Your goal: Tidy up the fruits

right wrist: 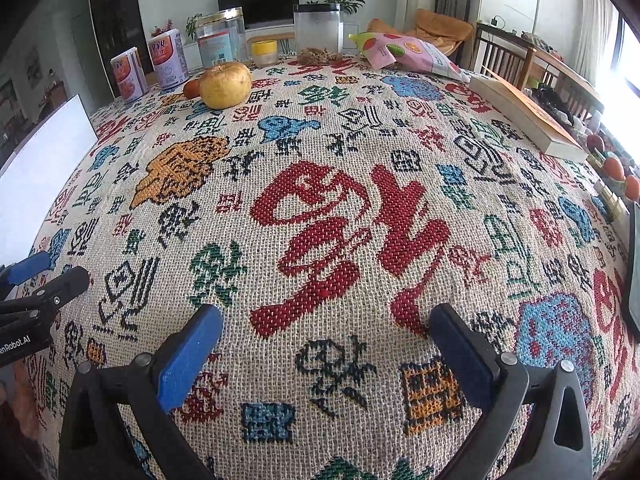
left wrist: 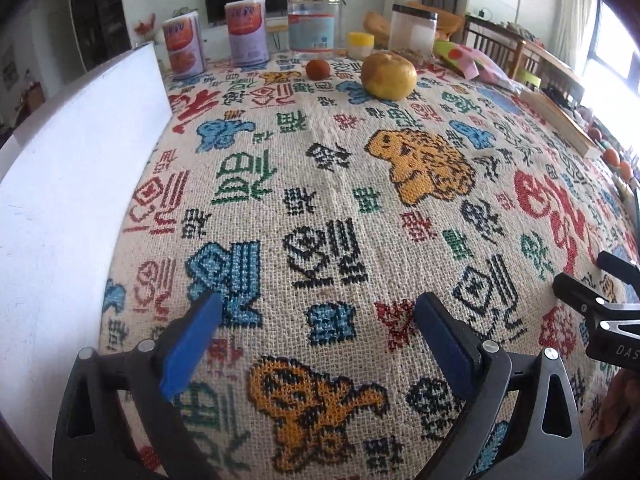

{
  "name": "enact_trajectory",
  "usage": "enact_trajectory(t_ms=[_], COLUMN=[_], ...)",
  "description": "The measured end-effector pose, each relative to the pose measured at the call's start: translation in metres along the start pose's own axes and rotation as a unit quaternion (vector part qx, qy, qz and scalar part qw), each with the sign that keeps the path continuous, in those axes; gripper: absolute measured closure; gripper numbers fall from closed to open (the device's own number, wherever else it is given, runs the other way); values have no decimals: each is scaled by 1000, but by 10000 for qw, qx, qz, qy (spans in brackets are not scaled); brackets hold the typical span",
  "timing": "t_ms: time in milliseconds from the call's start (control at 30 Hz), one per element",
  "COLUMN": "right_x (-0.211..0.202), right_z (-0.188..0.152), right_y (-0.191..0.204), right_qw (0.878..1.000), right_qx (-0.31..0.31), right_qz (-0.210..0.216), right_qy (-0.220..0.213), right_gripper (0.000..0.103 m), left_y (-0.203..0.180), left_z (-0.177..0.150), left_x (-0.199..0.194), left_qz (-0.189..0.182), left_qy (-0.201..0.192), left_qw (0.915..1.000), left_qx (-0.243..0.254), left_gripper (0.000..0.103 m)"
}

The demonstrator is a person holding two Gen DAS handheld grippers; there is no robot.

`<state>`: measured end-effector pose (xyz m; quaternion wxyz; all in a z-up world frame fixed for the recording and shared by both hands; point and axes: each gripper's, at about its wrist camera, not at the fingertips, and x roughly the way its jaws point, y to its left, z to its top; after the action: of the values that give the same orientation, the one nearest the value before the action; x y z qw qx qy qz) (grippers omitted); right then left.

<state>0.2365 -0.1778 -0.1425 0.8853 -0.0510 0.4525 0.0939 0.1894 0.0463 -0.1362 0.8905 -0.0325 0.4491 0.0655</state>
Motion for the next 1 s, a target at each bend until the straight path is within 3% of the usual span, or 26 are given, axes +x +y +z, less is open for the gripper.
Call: enact_trajectory(t_ms=[1000], right_x=[0], right_z=[0], right_y=[0], right_qw=[10000], right_qx=[-6], right_qz=[-27], right_qy=[1], right_gripper=[0], left_y=[4], left_z=[0], left_x=[1], left_qz=[17], left_qy=[27], left_qw=[10000], left_qx=[-57], left_gripper=[0])
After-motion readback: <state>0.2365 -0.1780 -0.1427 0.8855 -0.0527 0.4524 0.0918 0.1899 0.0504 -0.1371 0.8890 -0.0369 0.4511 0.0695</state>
